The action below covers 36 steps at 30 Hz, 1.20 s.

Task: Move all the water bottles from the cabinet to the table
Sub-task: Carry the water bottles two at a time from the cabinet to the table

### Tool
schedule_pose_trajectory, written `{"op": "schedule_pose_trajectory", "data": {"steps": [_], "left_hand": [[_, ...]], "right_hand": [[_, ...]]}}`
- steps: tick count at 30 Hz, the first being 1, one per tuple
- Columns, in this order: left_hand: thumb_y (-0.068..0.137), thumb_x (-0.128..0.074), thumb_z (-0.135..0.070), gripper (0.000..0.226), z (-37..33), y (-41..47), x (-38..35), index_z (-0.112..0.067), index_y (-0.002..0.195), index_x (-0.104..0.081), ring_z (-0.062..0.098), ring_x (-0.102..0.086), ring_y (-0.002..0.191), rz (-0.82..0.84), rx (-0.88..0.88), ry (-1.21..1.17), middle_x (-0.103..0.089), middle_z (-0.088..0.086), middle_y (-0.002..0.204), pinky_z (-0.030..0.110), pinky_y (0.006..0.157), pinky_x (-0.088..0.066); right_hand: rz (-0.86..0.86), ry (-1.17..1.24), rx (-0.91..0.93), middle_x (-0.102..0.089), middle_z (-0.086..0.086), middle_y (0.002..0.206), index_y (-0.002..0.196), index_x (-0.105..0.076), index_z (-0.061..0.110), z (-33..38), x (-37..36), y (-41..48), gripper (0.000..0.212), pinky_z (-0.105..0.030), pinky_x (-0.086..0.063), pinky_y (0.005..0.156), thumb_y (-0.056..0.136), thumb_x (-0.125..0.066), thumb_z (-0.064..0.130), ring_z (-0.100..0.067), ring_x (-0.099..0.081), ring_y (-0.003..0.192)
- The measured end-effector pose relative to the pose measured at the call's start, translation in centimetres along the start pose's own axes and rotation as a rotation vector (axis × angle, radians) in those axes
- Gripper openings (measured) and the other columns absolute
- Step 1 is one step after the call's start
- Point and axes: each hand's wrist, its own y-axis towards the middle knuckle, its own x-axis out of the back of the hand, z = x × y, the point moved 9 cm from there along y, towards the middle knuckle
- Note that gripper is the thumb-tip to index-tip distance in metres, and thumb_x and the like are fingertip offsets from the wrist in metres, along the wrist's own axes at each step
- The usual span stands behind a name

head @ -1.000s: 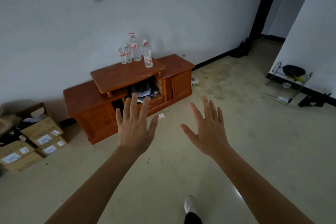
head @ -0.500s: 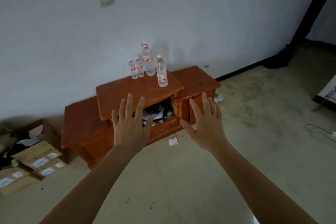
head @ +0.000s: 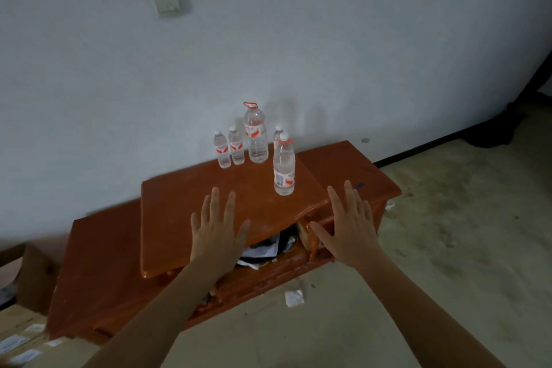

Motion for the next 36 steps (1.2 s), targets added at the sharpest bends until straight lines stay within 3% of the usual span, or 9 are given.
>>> {"op": "schedule_pose_trajectory", "data": {"steps": [5, 11, 16, 20, 24, 27, 30, 32, 36], "left_hand": [[0.097, -0.021, -0.063, 0.073, 1.3, 11.5, -2.4, -0.026, 0.158, -0.006, 0.03, -0.002, 0.152, 0.065, 0.033, -0.02, 0.005, 0.008, 0.166, 0.057, 0.119, -0.015], [0.096, -0.021, -0.065, 0.075, 3.2, 21.4, -5.9, -0.025, 0.157, -0.005, 0.031, -0.003, 0.152, 0.091, 0.108, 0.006, 0.005, 0.009, 0.166, 0.056, 0.119, -0.016], [0.097, -0.028, -0.062, 0.076, 5.4, 27.3, -7.2, -0.022, 0.158, -0.007, 0.031, -0.005, 0.152, 0.115, 0.237, 0.017, 0.004, 0.009, 0.166, 0.057, 0.118, -0.02], [0.097, -0.035, -0.06, 0.076, 5.4, 33.8, -7.5, -0.019, 0.157, -0.012, 0.033, -0.01, 0.151, 0.081, 0.287, -0.028, -0.002, 0.011, 0.166, 0.057, 0.117, -0.023], [0.096, -0.036, -0.062, 0.078, 4.7, 37.9, -10.0, -0.02, 0.157, -0.01, 0.033, -0.01, 0.151, 0.114, 0.301, -0.112, -0.001, 0.009, 0.166, 0.055, 0.116, -0.022], [0.095, -0.04, -0.062, 0.082, 4.5, 42.4, -12.2, -0.02, 0.157, -0.01, 0.033, -0.01, 0.151, 0.157, 0.238, -0.167, -0.003, 0.009, 0.166, 0.054, 0.117, -0.022], [0.093, -0.047, -0.061, 0.087, 4.6, 48.0, -13.7, -0.018, 0.157, -0.008, 0.034, -0.009, 0.151, 0.161, 0.171, -0.244, -0.004, 0.012, 0.165, 0.056, 0.118, -0.021], [0.092, -0.05, -0.06, 0.09, 4.3, 51.8, -14.2, -0.013, 0.157, -0.009, 0.038, -0.011, 0.15, 0.12, 0.124, -0.272, -0.006, 0.017, 0.164, 0.057, 0.118, -0.02], [0.091, -0.057, -0.056, 0.092, 3.3, 57.2, -14.4, -0.011, 0.156, -0.01, 0.043, -0.018, 0.146, 0.028, 0.097, -0.354, -0.007, 0.019, 0.163, 0.061, 0.11, -0.03]], "right_hand": [[0.046, 0.062, -0.031, -0.003, -0.016, 0.166, 0.158, -0.004, 0.026, -0.9, -3.0, 10.1, 0.093, -0.053, -0.024, 0.119, 0.089, -0.043, 0.074, -0.037, -0.015, 0.152], [0.127, 0.134, 0.033, 0.001, -0.013, 0.167, 0.158, 0.001, 0.028, -1.3, -8.1, 23.5, 0.099, -0.052, -0.028, 0.118, 0.083, -0.029, 0.086, -0.035, -0.013, 0.153], [0.177, 0.248, 0.058, 0.002, -0.011, 0.168, 0.157, 0.007, 0.032, -1.1, -11.1, 33.6, 0.1, -0.048, -0.022, 0.118, 0.084, -0.035, 0.086, -0.033, -0.01, 0.153], [0.255, 0.39, 0.061, -0.007, -0.011, 0.167, 0.158, 0.002, 0.03, -1.5, -13.7, 40.0, 0.106, -0.047, -0.02, 0.119, 0.082, -0.052, 0.08, -0.03, -0.011, 0.154], [0.327, 0.546, 0.046, -0.021, 0.001, 0.164, 0.155, -0.013, 0.035, -0.8, -17.3, 41.9, 0.107, -0.037, -0.02, 0.111, 0.073, -0.062, 0.082, -0.02, -0.025, 0.148], [0.341, 0.568, 0.026, -0.036, 0.012, 0.153, 0.146, -0.028, 0.042, -0.2, -19.8, 42.8, 0.091, -0.04, -0.038, 0.111, 0.072, -0.056, 0.087, -0.011, -0.042, 0.136], [0.303, 0.58, -0.068, -0.05, 0.023, 0.128, 0.126, -0.041, 0.048, -0.7, -21.3, 42.6, 0.062, -0.034, -0.053, 0.099, 0.075, -0.058, 0.08, -0.001, -0.054, 0.113], [0.303, 0.598, -0.152, -0.057, 0.022, 0.118, 0.122, -0.043, 0.046, -1.6, -22.2, 42.0, 0.059, -0.033, -0.055, 0.096, 0.075, -0.058, 0.077, -0.002, -0.058, 0.106], [0.306, 0.627, -0.251, -0.056, 0.023, 0.121, 0.124, -0.043, 0.05, -3.0, -22.7, 40.7, 0.06, -0.035, -0.052, 0.098, 0.074, -0.059, 0.079, -0.001, -0.057, 0.111]]}}
